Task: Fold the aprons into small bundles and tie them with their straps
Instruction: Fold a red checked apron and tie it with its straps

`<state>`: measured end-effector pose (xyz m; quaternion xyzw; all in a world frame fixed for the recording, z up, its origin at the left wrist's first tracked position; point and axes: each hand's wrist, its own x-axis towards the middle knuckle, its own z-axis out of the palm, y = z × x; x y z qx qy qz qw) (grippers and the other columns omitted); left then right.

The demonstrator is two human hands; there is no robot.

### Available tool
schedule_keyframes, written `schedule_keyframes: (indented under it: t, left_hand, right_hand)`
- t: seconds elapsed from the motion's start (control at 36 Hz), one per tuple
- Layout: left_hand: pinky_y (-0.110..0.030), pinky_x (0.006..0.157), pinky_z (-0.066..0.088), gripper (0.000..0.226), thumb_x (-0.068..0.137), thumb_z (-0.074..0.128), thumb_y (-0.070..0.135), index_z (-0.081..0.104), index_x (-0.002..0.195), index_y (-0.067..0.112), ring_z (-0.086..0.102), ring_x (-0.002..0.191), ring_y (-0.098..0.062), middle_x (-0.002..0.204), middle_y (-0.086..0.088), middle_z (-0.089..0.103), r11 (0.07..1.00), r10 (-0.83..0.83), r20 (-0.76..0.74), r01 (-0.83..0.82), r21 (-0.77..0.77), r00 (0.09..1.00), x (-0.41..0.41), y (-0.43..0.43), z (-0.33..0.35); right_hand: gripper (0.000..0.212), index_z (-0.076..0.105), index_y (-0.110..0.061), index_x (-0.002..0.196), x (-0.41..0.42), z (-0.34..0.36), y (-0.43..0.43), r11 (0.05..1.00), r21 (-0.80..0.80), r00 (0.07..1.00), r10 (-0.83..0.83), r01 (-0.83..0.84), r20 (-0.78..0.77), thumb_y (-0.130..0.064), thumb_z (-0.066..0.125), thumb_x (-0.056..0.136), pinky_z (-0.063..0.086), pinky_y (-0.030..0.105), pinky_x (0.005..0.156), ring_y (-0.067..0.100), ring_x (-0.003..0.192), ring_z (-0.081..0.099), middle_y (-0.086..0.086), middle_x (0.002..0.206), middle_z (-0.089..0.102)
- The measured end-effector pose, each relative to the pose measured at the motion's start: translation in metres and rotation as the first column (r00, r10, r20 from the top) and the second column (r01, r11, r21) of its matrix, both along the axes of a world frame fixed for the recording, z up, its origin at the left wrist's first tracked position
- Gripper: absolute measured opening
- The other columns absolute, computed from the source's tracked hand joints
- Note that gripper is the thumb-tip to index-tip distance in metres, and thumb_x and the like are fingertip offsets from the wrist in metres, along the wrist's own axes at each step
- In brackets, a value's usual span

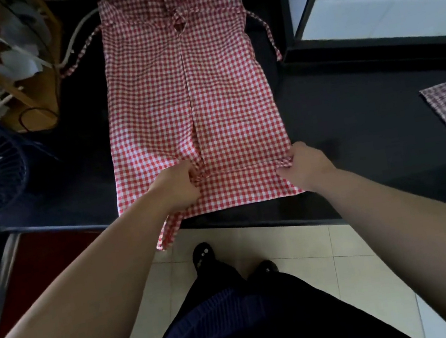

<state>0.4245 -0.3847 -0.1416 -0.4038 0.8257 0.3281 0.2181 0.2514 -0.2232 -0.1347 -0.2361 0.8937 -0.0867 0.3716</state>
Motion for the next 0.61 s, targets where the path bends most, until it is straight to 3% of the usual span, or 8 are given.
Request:
schedule_keyframes:
  t: [0.06, 0.14, 0.19, 0.25, 0.33, 0.47, 0.56, 0.61]
  left_hand:
    - [-0.024, 0.059, 0.041, 0.041, 0.086, 0.056, 0.011, 0.051, 0.126, 0.018, 0.052, 0.079, -0.014, 0.11, -0.004, 0.057, 1.0, -0.024, -0.017, 0.024, -0.004, 1.0, 0.003, 0.001, 0.002]
    - [-0.027, 0.074, 0.045, 0.043, 0.087, 0.056, 0.012, 0.053, 0.129, 0.019, 0.056, 0.097, -0.02, 0.123, -0.006, 0.058, 0.999, -0.035, -0.061, 0.034, -0.024, 0.997, 0.01, 0.003, 0.002]
    - [-0.028, 0.085, 0.046, 0.04, 0.09, 0.058, 0.016, 0.053, 0.13, 0.021, 0.056, 0.109, -0.021, 0.13, -0.004, 0.057, 1.0, 0.002, -0.11, -0.003, -0.006, 0.994, 0.015, 0.002, 0.002]
    - [-0.026, 0.09, 0.044, 0.039, 0.091, 0.063, 0.024, 0.054, 0.128, 0.024, 0.055, 0.11, -0.015, 0.127, 0.001, 0.058, 0.997, 0.061, -0.174, -0.053, 0.05, 0.983, 0.023, 0.0, 0.003]
    - [-0.023, 0.091, 0.044, 0.042, 0.088, 0.068, 0.032, 0.054, 0.127, 0.026, 0.056, 0.108, -0.009, 0.118, 0.009, 0.061, 0.981, 0.162, -0.238, -0.13, 0.143, 0.958, 0.038, -0.004, 0.006]
    - [-0.012, 0.081, 0.039, 0.041, 0.085, 0.063, 0.021, 0.06, 0.125, 0.029, 0.055, 0.104, -0.003, 0.114, 0.014, 0.061, 0.977, 0.206, -0.295, -0.215, 0.003, 0.933, 0.09, -0.01, 0.01]
    - [-0.021, 0.099, 0.039, 0.061, 0.077, 0.062, 0.031, 0.051, 0.137, 0.028, 0.049, 0.122, -0.011, 0.133, 0.007, 0.055, 0.995, 0.085, -0.253, -0.095, -0.027, 0.964, 0.121, -0.01, 0.008]
    - [-0.028, 0.11, 0.029, 0.08, 0.078, 0.066, 0.033, 0.03, 0.149, 0.029, 0.031, 0.137, -0.015, 0.148, 0.005, 0.039, 0.994, -0.082, -0.133, 0.071, -0.088, 0.988, 0.131, -0.008, 0.003]
  right_hand:
    - [0.037, 0.039, -0.012, 0.124, 0.009, 0.003, -0.003, 0.999, 0.024, 0.973, 0.052, -0.048, -0.223, -0.026, 0.055, 0.094, 0.048, 0.039, 0.086, 0.029, 0.106, 0.057, 0.011, 0.123, 0.054]
    - [0.015, 0.049, -0.012, 0.109, 0.026, 0.007, -0.014, 0.906, 0.042, 0.732, 0.366, -0.42, -0.575, -0.016, 0.049, 0.094, 0.044, 0.034, 0.08, 0.022, 0.096, 0.054, 0.006, 0.109, 0.055]
    - [0.013, 0.055, -0.014, 0.104, 0.037, 0.001, -0.023, 0.797, -0.027, 0.706, 0.519, -0.604, -0.482, -0.013, 0.048, 0.094, 0.044, 0.032, 0.075, 0.019, 0.091, 0.056, 0.001, 0.103, 0.058]
    - [0.016, 0.058, -0.015, 0.105, 0.05, -0.003, -0.032, 0.749, -0.138, 0.755, 0.608, -0.648, -0.244, -0.017, 0.047, 0.093, 0.045, 0.031, 0.072, 0.021, 0.093, 0.058, 0.002, 0.103, 0.061]
    - [0.033, 0.054, -0.019, 0.127, 0.068, -0.005, -0.046, 0.708, -0.208, 0.73, 0.682, -0.674, -0.043, -0.024, 0.046, 0.095, 0.041, 0.031, 0.087, 0.025, 0.111, 0.053, 0.006, 0.125, 0.056]
    - [0.046, 0.034, -0.037, 0.144, 0.084, -0.013, -0.06, 0.745, -0.08, 0.749, 0.659, -0.662, -0.068, -0.046, 0.038, 0.099, 0.037, 0.036, 0.102, 0.029, 0.126, 0.043, 0.007, 0.144, 0.036]
    - [0.048, 0.031, -0.038, 0.145, 0.085, -0.013, -0.068, 0.772, -0.09, 0.777, 0.628, -0.63, -0.046, -0.047, 0.039, 0.099, 0.041, 0.036, 0.1, 0.028, 0.124, 0.047, 0.007, 0.145, 0.038]
    - [0.053, 0.026, -0.038, 0.148, 0.084, -0.014, -0.072, 0.773, -0.084, 0.777, 0.628, -0.629, -0.045, -0.041, 0.045, 0.098, 0.045, 0.039, 0.098, 0.025, 0.122, 0.05, 0.006, 0.147, 0.037]
